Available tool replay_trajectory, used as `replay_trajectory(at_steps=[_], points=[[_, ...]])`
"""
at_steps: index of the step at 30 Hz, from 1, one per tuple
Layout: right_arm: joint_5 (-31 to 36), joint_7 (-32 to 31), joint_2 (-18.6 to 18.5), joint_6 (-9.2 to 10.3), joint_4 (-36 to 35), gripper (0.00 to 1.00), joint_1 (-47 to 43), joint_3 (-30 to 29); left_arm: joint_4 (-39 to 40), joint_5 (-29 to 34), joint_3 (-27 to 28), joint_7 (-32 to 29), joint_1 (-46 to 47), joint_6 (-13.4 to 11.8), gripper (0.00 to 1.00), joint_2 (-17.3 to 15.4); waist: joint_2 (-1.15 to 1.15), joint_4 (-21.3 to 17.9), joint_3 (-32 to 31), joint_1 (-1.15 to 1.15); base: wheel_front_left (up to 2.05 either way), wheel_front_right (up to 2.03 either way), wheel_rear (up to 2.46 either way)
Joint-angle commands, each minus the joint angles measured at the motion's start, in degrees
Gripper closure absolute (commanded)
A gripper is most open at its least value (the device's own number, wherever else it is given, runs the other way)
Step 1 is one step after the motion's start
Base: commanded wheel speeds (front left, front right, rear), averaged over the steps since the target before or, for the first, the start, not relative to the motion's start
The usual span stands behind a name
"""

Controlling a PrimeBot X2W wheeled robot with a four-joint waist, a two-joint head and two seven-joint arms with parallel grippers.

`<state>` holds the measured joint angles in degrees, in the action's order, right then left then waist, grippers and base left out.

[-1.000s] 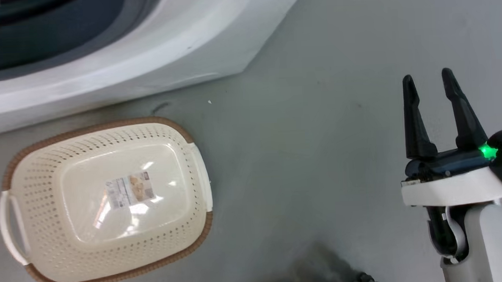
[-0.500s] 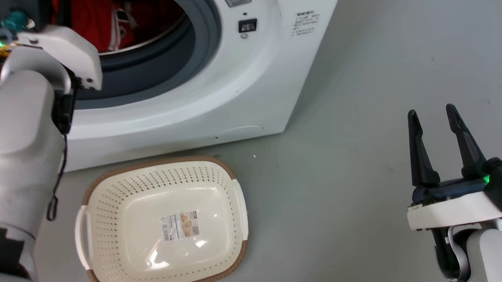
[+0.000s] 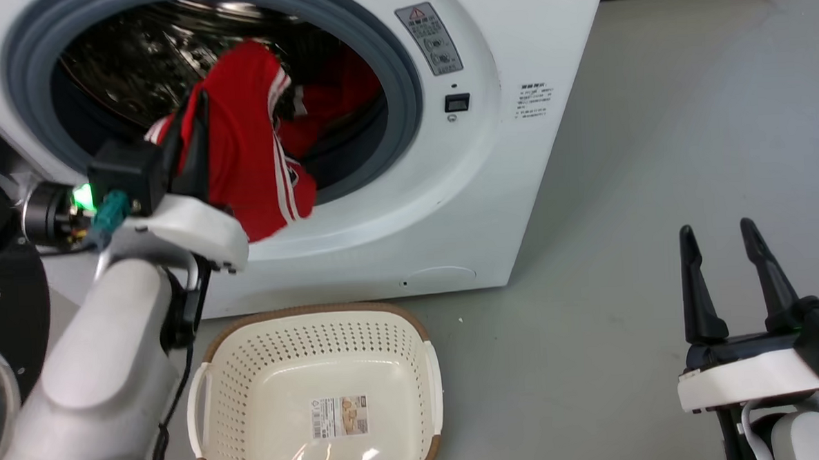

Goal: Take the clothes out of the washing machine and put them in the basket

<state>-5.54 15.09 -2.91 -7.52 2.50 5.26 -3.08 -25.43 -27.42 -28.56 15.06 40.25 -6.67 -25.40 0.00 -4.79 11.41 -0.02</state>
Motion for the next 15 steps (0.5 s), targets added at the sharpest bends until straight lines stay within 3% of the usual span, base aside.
replay_trajectory(at_steps=[1, 8, 15], points=[[0.0, 0.1, 0.0, 0.06, 0.2, 0.0, -1.1, 0.0, 0.9, 0.2, 0.4, 0.2, -1.2, -0.4, 1.0, -0.4, 0.0, 0.6, -1.3, 0.02, 0.0, 0.0, 0.0], [-0.4, 0.1, 0.0, 0.06, 0.2, 0.0, -2.3, 0.0, 8.7, -0.7, 1.4, -0.1, -12.7, -2.3, 1.0, -1.5, 0.0, 0.7, -3.7, 0.02, 0.0, 0.0, 0.0], [-0.3, 0.1, 0.0, 0.06, -0.1, 0.0, -2.5, 0.6, 8.3, -2.2, -1.4, -3.1, -19.6, -1.7, 1.0, -1.2, 0.0, 0.0, -3.3, 0.02, 0.0, 0.0, 0.0]])
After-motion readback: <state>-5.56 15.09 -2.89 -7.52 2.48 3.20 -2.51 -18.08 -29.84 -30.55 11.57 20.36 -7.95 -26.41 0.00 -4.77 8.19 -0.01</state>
